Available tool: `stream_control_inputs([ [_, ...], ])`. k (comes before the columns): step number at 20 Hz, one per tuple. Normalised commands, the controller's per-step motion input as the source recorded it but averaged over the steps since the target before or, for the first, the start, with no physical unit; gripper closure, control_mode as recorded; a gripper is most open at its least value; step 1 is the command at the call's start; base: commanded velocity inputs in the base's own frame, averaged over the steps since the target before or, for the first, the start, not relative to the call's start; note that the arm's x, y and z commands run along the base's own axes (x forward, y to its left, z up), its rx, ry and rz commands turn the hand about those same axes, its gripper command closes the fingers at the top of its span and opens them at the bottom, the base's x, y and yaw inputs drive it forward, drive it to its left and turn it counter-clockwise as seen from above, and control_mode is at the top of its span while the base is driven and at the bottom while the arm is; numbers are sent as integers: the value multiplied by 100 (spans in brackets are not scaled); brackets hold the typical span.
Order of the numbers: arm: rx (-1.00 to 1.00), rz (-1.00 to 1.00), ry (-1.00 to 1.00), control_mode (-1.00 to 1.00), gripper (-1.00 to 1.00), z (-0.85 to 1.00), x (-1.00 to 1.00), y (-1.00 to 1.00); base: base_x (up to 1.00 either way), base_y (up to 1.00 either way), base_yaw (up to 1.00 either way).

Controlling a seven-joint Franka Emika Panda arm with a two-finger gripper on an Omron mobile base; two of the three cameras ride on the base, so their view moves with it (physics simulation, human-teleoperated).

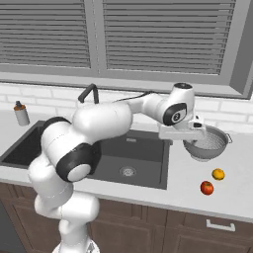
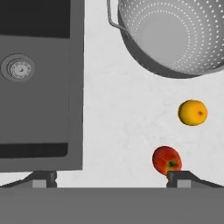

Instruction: Put the colander in the sink, put the tangerine, peach, apple in the colander, and turn on the sink faucet and pour water over the colander.

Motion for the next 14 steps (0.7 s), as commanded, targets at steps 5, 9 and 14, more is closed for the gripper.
stream_control_inputs([
  [5,-1,0,0,-100,-100,-34,40,-17,0,0,0],
  [9,0,3,0,-100,-100,-19,28,-1,0,0,0],
  [14,0,6,1,-100,-100,-13,18,-6,0,0,0],
])
